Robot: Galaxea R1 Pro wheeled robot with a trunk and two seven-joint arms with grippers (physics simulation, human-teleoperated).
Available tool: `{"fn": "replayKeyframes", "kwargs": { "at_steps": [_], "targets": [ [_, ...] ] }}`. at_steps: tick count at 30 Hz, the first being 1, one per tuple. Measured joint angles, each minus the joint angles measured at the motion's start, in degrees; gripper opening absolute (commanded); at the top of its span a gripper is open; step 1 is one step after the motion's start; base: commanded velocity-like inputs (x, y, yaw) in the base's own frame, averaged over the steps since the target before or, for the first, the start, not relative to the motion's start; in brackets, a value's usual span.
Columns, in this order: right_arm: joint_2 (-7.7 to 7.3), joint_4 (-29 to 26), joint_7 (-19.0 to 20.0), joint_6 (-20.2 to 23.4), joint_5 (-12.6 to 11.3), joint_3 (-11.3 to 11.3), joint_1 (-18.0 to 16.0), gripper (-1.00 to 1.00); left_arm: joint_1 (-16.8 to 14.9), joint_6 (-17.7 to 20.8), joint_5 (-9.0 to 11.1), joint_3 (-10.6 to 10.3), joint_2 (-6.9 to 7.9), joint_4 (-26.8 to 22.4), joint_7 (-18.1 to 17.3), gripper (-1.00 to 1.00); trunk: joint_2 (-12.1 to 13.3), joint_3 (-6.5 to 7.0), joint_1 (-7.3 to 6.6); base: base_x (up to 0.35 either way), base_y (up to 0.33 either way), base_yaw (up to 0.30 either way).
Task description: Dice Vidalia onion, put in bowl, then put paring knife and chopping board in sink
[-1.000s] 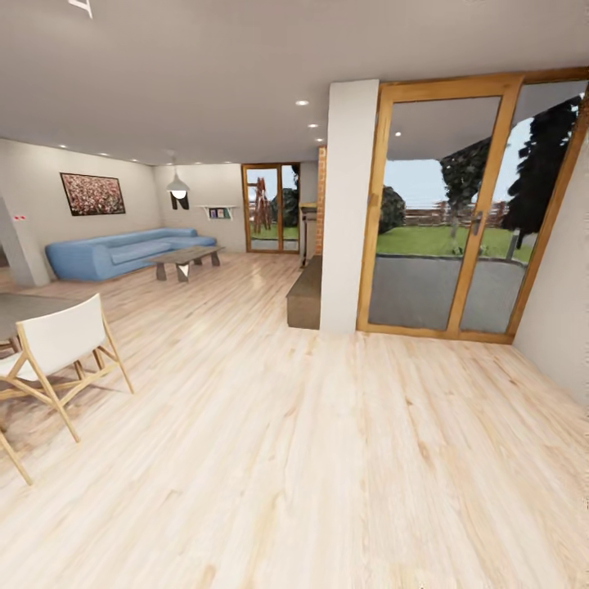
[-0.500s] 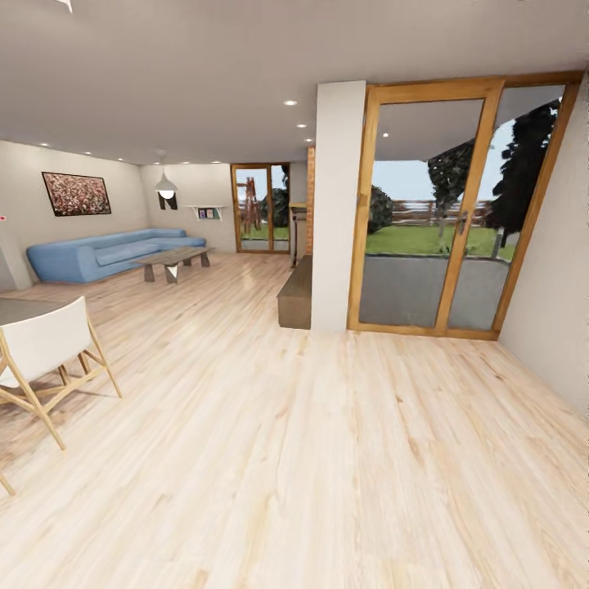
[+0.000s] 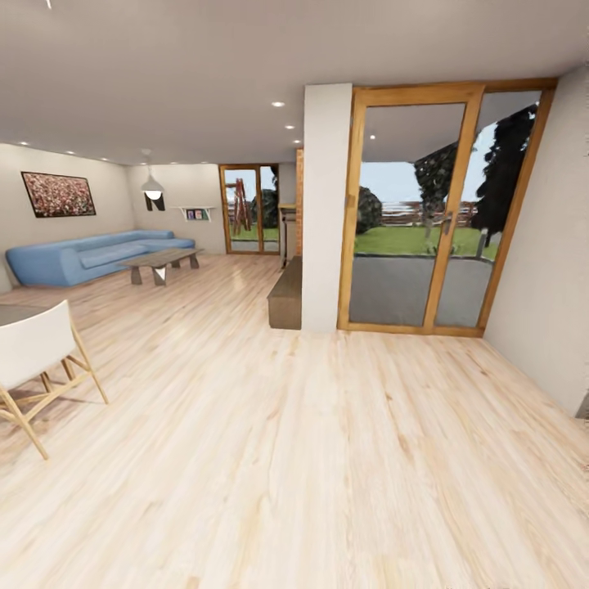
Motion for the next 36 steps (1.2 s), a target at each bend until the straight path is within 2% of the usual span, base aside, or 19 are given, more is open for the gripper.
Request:
{"fn": "replayKeyframes", "kwargs": {
  "at_steps": [3, 8, 36],
  "targets": [
    [0.00, 0.00, -0.01, 0.00, -0.04, -0.02, -0.01, 1.00, 0.00, -1.82, -0.06, -0.03, -0.14, 0.51, -0.04, 1.00, 0.00, 0.10, 0.00, 0.000, 0.000, -0.140],
    [0.00, 0.00, -0.02, 0.00, -0.06, -0.03, 0.00, 1.00, 0.00, -2.62, -0.01, -0.03, -0.02, 0.76, -0.23, 1.00, 0.00, 0.27, 0.00, 0.000, 0.000, -0.162],
    [0.00, 0.00, 0.01, -0.01, -0.06, -0.03, 0.00, 1.00, -0.01, -3.05, 0.00, -0.05, -0.12, 0.83, -0.31, 1.00, 0.00, 1.59, 0.00, 0.000, 0.000, -0.204]
  ]
}}
